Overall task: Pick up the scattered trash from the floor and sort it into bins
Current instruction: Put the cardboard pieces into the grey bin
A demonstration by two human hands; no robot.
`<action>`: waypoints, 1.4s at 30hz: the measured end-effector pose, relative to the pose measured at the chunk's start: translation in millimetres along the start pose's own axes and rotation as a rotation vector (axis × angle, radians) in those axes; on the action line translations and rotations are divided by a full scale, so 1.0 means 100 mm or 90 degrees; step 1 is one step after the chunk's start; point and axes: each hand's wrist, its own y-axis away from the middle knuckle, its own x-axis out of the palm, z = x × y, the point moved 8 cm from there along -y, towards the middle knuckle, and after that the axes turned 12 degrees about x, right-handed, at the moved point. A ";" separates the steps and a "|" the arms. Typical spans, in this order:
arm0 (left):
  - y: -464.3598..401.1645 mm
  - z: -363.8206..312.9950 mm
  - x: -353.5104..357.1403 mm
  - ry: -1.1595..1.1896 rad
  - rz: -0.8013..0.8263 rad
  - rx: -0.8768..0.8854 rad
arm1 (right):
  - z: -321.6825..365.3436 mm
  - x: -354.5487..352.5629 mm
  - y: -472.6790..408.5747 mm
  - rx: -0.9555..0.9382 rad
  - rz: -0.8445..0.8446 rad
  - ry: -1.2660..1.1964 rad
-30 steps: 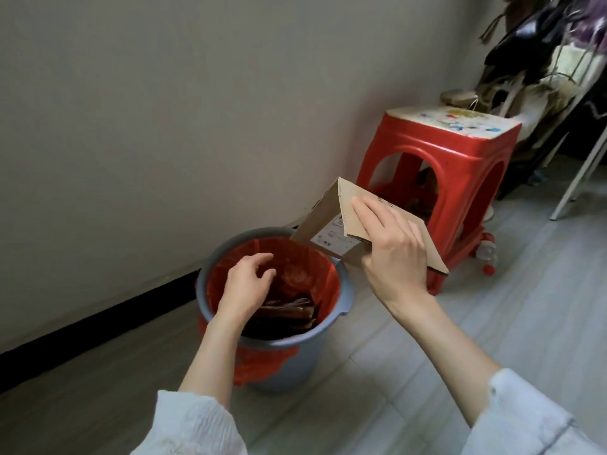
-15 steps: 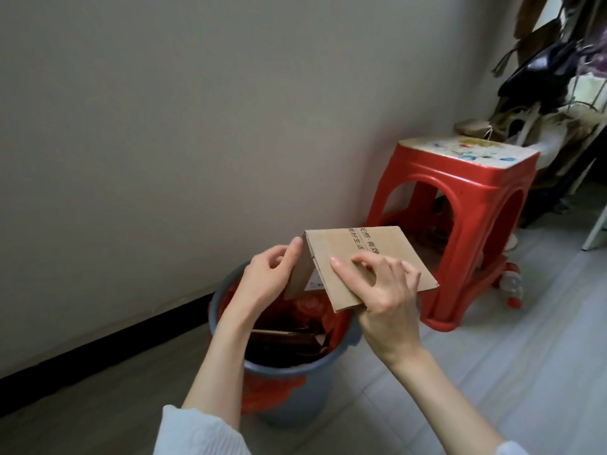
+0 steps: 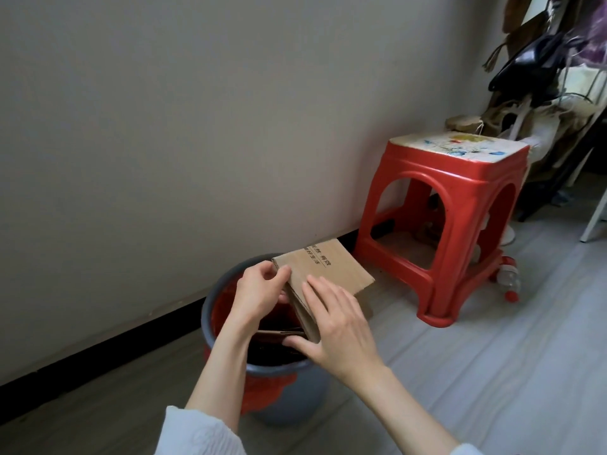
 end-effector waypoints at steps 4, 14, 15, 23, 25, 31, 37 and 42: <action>0.00 -0.10 -0.01 0.087 -0.069 -0.032 | -0.01 -0.09 -0.02 0.059 -0.068 0.032; 0.07 -0.27 -0.24 0.099 -0.085 -0.043 | 0.09 -0.16 -0.30 0.075 -0.203 -0.022; 0.08 -0.27 -0.29 0.123 -0.086 -0.051 | 0.14 -0.18 -0.36 0.069 -0.206 -0.052; 0.15 0.00 -0.70 -0.236 -0.008 0.113 | -0.03 0.00 -0.58 0.208 -0.007 -0.304; 0.24 0.35 -0.69 -0.430 0.066 0.132 | -0.02 0.12 -0.54 0.188 0.046 -0.256; 0.42 0.92 -0.42 -0.634 0.195 0.128 | -0.10 0.74 -0.40 0.177 0.222 -0.054; 0.39 0.85 -0.39 -0.733 0.198 0.209 | -0.01 1.34 -0.45 0.155 0.430 0.079; 0.40 0.88 -0.42 -0.746 0.154 0.236 | 0.08 1.73 -0.52 0.057 0.539 0.171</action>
